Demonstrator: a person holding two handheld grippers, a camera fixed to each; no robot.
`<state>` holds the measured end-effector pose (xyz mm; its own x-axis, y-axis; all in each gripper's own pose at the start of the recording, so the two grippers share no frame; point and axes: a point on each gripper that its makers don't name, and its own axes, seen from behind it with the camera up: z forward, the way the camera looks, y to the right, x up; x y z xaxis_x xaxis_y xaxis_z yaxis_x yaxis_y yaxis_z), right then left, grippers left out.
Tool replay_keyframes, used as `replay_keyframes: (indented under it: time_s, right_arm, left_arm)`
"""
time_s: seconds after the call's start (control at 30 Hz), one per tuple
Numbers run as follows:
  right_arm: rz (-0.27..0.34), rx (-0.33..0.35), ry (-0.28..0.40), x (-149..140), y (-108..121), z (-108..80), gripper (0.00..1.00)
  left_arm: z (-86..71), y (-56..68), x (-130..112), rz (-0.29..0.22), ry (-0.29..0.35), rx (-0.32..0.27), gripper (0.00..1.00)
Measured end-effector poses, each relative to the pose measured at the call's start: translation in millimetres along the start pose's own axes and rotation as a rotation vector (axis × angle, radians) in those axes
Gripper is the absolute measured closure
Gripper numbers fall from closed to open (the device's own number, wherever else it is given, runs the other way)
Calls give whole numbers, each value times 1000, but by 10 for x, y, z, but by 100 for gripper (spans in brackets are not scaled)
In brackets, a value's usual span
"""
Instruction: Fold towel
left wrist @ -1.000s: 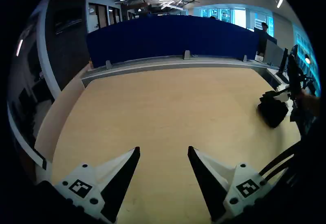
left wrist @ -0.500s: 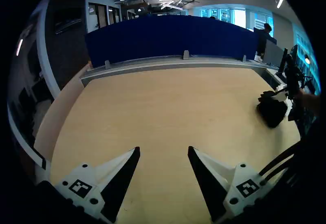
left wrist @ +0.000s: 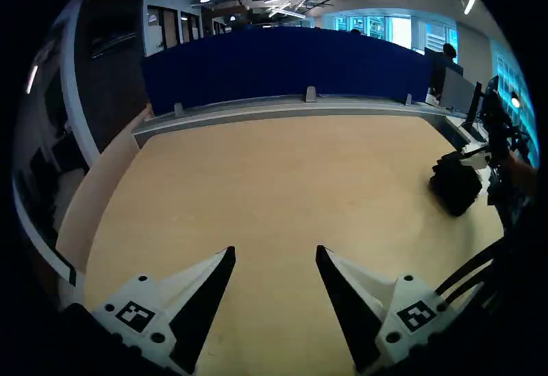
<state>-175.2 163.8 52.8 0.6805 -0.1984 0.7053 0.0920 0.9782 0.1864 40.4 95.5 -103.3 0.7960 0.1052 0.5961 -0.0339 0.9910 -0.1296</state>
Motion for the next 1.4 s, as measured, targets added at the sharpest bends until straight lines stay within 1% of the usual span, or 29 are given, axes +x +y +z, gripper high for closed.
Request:
replay_keyframes:
  time_s: [0.2,0.4,0.6,0.87,1.07,1.17,1.4]
  right_arm:
    - [0,-3,22,-8,-63,-176,0]
    - [14,-11,40,-126,-166,-442,0]
    - [51,-21,64,-276,-267,-687,0]
    - [100,-49,103,-398,-325,-961,0]
    - [125,-63,123,-495,-376,-1101,0]
    - [138,-69,143,-492,-394,-1153,0]
    - [161,-75,235,-344,-444,-1252,0]
  left_arm:
    - [-2,22,27,5,6,-9,13]
    - [28,53,68,7,16,-27,13]
    - [78,113,136,17,31,-52,13]
    - [105,204,228,38,51,-85,13]
    - [96,249,249,50,59,-103,13]
    - [92,255,250,54,64,-107,13]
    - [78,241,263,49,81,-109,13]
